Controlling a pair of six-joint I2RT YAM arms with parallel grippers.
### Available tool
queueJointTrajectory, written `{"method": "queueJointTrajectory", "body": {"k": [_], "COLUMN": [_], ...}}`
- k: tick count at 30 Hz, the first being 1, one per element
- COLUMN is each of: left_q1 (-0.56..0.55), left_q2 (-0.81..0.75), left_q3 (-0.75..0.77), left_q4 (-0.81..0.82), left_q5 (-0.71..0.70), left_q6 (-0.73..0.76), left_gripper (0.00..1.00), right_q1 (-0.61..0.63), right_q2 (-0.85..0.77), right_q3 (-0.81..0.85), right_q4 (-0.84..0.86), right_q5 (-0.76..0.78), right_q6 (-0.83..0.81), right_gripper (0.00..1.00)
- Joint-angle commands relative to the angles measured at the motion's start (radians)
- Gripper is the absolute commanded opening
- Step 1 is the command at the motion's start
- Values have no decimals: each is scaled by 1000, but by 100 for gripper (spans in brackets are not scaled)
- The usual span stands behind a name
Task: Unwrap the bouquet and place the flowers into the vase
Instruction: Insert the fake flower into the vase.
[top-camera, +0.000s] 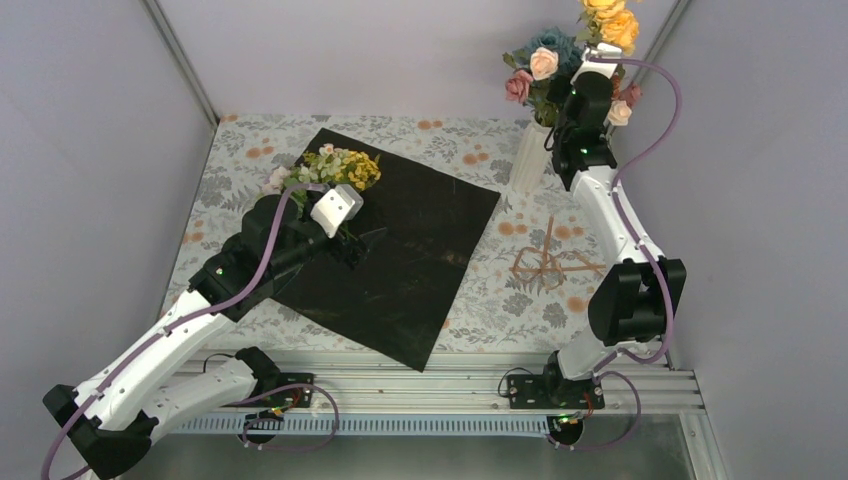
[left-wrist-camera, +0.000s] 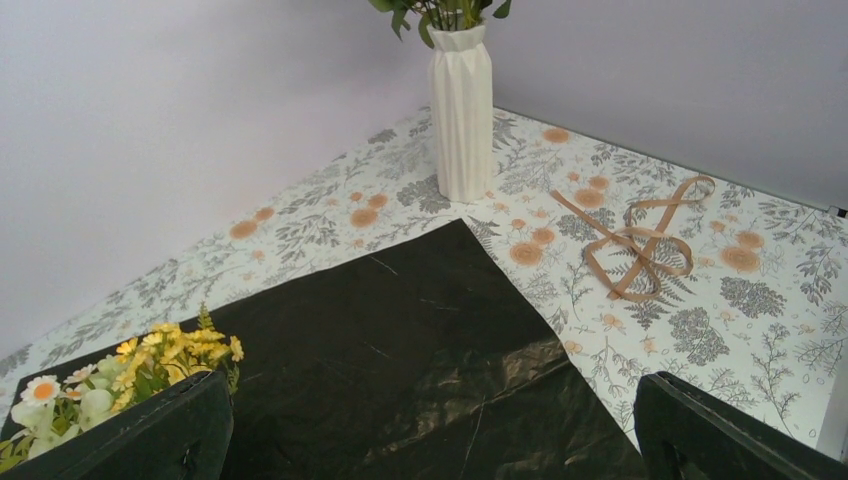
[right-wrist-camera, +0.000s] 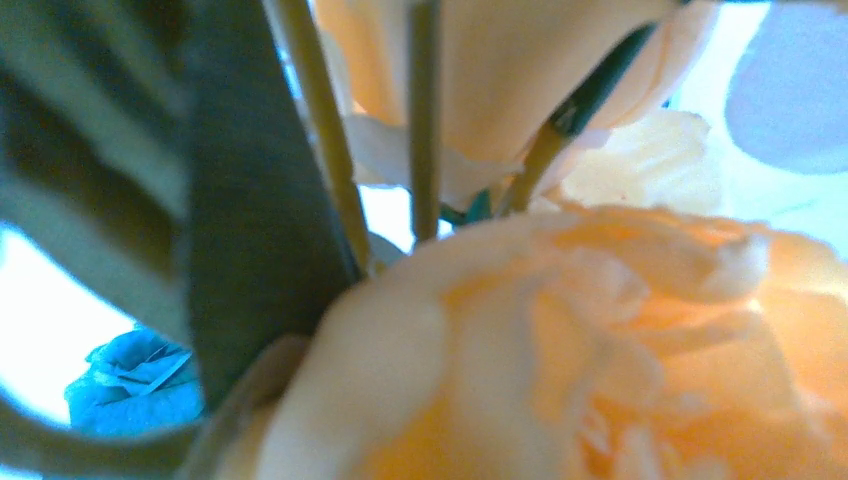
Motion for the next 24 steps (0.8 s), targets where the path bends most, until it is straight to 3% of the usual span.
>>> {"method": "queueJointTrajectory", "body": {"k": [1, 17, 24], "left_q1": [-2, -2, -1], "left_q2": [-11, -13, 15], "left_q3": [-6, -12, -7], "left_q4": [10, 11, 11], "left_q5": [-4, -15, -67], "left_q6": [7, 6, -19], "left_gripper": [100, 100, 100], "right_q1": [-3, -5, -6], "right_q2": [32, 26, 30], "right_q3": [-38, 199, 190], "right_q4": [-31, -22, -26], "right_q5": [-5, -2, -5], "right_q6": [22, -42, -42], "right_gripper": [4, 4, 4]}}
